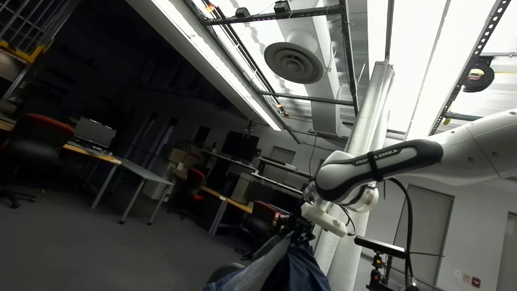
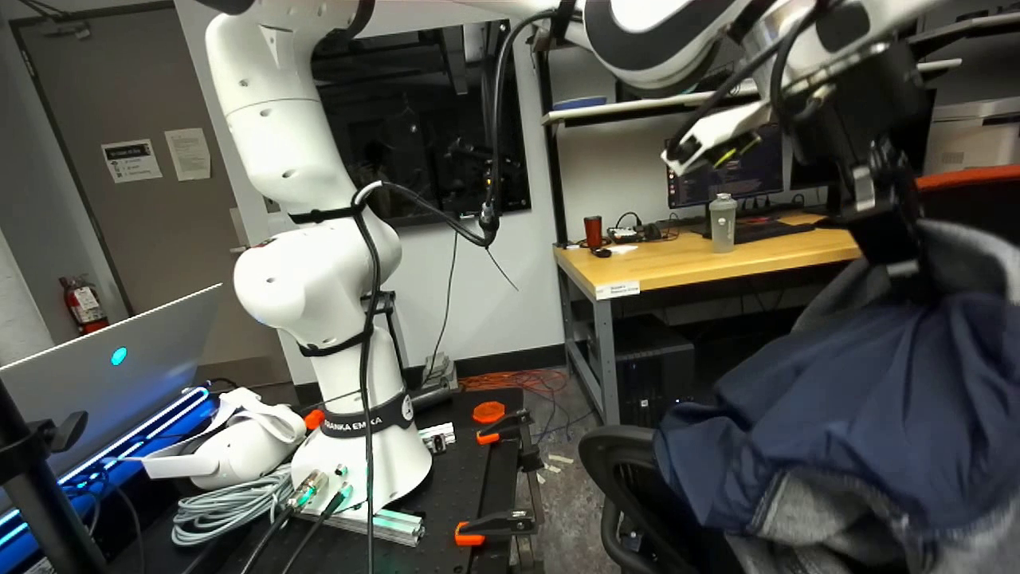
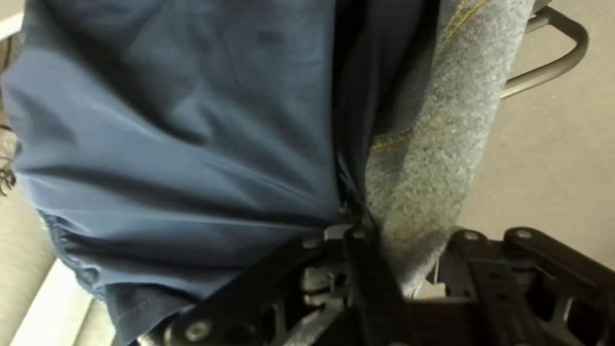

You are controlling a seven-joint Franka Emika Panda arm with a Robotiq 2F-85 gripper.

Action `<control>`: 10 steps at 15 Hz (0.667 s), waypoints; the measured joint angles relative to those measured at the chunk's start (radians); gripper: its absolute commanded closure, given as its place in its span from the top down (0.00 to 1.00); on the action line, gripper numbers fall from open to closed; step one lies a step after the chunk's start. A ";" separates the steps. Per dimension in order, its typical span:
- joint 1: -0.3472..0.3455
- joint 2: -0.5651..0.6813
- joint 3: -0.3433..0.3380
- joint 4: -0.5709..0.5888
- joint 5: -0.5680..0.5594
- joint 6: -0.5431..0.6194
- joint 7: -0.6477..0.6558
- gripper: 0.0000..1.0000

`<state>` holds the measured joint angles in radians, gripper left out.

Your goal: Remove the hoodie from the backrest of the black chair

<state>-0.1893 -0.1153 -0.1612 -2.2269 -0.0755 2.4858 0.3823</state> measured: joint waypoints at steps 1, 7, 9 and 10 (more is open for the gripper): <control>0.010 -0.023 0.025 0.012 -0.018 -0.011 -0.001 0.04; 0.090 -0.099 0.185 0.132 -0.089 -0.133 -0.008 0.04; 0.125 -0.099 0.227 0.189 -0.089 -0.178 -0.012 0.04; 0.143 -0.096 0.245 0.219 -0.089 -0.200 -0.019 0.04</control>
<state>-0.0467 -0.2112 0.0835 -2.0079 -0.1647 2.2855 0.3633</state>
